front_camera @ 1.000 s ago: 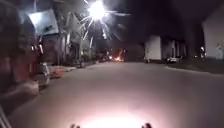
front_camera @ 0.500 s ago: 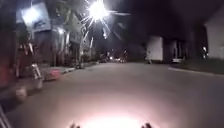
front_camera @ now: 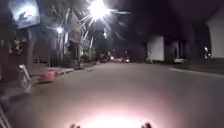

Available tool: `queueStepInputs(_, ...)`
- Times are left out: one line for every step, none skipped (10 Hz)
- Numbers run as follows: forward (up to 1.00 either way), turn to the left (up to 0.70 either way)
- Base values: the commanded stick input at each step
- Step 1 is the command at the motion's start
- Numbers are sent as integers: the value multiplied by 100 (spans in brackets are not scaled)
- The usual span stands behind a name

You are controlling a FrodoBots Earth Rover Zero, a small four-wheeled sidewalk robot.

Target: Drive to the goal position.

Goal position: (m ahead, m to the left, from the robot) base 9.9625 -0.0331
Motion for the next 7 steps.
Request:
queueStepInputs(70, 0)
queueStepInputs(70, 0)
queueStepInputs(70, 0)
queueStepInputs(70, 0)
queueStepInputs(70, 0)
queueStepInputs(70, 0)
queueStepInputs(70, 0)
